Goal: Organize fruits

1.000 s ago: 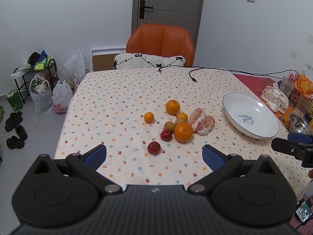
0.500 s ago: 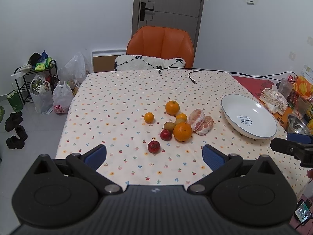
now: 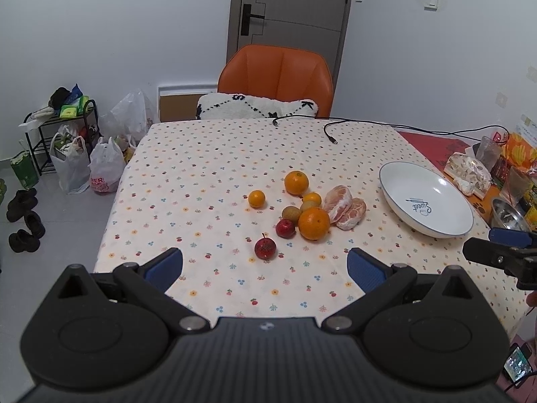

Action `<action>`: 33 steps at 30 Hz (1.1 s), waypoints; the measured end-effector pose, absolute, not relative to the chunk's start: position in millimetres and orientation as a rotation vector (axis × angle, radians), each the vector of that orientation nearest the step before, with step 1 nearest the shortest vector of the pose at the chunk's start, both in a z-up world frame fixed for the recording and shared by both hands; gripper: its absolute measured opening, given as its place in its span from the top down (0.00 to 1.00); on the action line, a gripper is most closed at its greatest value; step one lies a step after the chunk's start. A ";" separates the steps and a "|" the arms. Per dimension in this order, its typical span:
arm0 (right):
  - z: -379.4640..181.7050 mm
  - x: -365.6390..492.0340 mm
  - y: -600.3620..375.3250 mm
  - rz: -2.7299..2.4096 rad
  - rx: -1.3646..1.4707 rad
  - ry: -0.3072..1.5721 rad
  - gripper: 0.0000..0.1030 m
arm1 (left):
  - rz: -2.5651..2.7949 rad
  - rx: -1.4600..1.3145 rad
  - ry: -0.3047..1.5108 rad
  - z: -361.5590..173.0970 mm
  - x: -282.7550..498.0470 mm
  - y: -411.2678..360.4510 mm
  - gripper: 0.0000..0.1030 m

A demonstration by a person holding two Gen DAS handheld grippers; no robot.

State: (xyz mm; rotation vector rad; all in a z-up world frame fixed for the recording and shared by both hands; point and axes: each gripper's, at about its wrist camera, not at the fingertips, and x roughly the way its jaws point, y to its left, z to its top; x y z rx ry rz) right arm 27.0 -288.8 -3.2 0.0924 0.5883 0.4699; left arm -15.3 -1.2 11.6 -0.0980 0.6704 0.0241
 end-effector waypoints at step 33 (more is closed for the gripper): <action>-40.9 84.3 -269.7 0.511 0.139 0.631 0.21 | -0.030 -0.150 0.671 -32.0 37.7 1.0 0.38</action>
